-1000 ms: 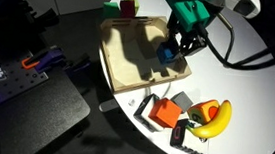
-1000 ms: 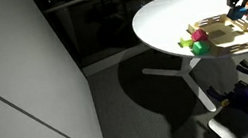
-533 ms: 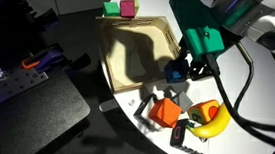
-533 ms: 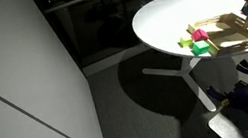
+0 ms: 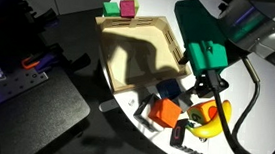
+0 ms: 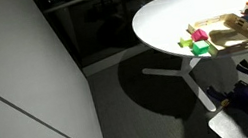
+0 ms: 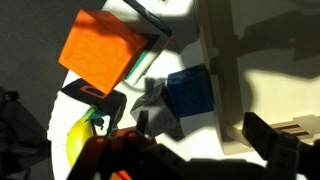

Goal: Remove the blue block from the box

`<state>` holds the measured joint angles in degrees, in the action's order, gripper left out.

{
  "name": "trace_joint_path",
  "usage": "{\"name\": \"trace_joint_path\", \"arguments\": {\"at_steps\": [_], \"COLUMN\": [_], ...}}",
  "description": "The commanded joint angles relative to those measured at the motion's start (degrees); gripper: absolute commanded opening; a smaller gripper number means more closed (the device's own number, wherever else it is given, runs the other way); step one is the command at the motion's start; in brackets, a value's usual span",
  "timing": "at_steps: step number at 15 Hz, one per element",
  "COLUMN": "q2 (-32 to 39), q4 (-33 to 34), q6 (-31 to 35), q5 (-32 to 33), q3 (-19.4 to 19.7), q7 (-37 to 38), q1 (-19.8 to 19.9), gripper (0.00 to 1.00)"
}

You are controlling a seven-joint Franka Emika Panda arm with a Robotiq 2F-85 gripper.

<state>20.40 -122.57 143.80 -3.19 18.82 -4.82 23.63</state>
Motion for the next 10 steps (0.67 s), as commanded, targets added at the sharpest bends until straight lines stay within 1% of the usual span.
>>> {"name": "trace_joint_path", "arguments": {"at_steps": [1, 6, 10], "q2": [-3.07, -5.53, -7.75], "q4": [-1.45, -2.68, -3.73], "q6": [-0.25, -1.62, -5.54], "q5": [-2.21, -3.94, -5.07], "q3": [-1.97, -4.84, -6.22], "q7": [-3.18, -9.22, -13.48], "q1": [0.71, 0.47, -0.2], "gripper": [1.0, 1.0, 1.0]}}
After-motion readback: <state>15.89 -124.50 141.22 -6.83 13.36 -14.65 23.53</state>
